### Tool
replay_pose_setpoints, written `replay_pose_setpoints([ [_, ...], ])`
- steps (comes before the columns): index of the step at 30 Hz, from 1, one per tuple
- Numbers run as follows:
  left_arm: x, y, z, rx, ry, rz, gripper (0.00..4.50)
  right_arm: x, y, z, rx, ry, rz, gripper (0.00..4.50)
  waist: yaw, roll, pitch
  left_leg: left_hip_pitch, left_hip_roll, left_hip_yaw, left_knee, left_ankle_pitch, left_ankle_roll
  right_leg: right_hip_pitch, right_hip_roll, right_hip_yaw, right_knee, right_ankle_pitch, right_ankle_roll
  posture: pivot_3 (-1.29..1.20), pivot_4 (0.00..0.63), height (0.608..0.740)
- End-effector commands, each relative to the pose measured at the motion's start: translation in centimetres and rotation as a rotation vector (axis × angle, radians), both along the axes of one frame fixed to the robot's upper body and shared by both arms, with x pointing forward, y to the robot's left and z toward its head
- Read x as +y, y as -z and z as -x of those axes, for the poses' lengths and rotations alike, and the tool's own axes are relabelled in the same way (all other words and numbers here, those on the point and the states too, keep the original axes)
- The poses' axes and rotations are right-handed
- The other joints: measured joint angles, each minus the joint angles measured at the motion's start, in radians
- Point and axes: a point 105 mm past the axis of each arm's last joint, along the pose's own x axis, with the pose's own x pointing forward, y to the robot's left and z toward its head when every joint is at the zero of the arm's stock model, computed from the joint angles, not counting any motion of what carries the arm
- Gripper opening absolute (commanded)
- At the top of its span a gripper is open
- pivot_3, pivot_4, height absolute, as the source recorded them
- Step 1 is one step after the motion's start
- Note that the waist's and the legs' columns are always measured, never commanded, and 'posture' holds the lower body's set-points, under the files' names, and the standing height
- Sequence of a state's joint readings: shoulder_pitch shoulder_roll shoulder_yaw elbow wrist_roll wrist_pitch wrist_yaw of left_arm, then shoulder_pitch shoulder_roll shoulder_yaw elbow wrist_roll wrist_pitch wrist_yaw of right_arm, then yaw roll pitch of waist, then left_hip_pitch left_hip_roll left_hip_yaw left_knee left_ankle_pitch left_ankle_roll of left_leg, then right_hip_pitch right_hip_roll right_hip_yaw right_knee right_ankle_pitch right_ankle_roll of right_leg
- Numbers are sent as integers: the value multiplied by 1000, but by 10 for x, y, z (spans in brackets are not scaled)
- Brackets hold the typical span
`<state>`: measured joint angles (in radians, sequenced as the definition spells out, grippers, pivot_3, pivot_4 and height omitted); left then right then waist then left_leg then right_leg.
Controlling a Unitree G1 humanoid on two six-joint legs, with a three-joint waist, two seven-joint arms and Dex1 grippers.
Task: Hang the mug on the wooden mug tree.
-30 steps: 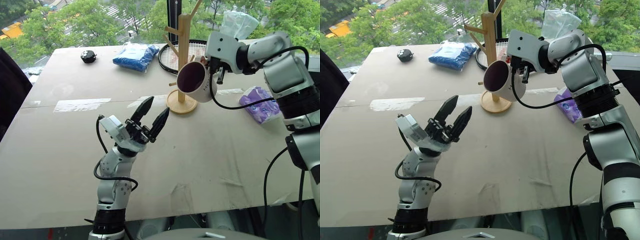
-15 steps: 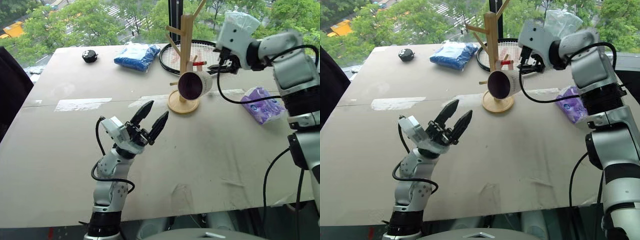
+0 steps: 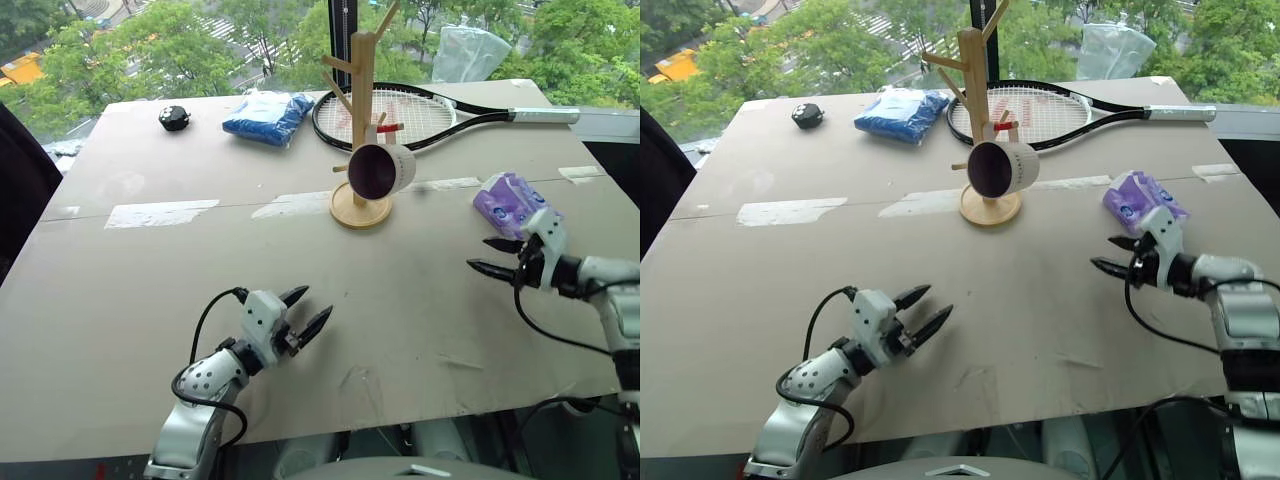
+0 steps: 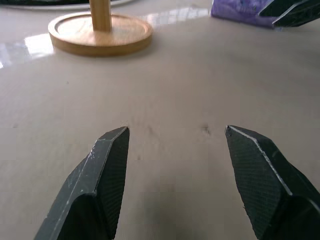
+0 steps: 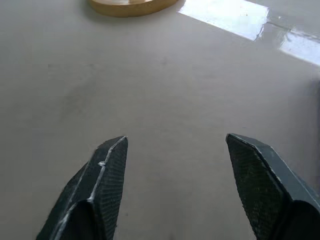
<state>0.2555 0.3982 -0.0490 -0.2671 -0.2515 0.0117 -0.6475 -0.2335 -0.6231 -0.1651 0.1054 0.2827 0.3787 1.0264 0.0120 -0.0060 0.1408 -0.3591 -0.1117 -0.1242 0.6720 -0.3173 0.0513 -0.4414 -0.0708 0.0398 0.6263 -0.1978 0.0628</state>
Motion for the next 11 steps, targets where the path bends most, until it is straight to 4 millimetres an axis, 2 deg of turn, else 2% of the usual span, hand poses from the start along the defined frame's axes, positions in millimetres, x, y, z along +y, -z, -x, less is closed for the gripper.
replay_pose_setpoints([
  [1,1,6,8,32,4,-41,3140,11,-2,16,-113,19,-80,4478,1,1,0,3,0,-1,0,0,0,3,0,-1,0,0,0,0,150,740],
  [5,3,7,9,46,-3,-50,3140,32,11,38,-142,65,-176,4478,1,1,-1,14,1,0,-3,-1,0,13,1,0,-1,0,0,0,150,740],
  [11,5,7,11,61,-13,-62,3140,57,24,60,-115,102,-221,4478,0,2,-2,15,2,1,-3,-1,0,13,1,0,-1,0,0,0,150,740],
])
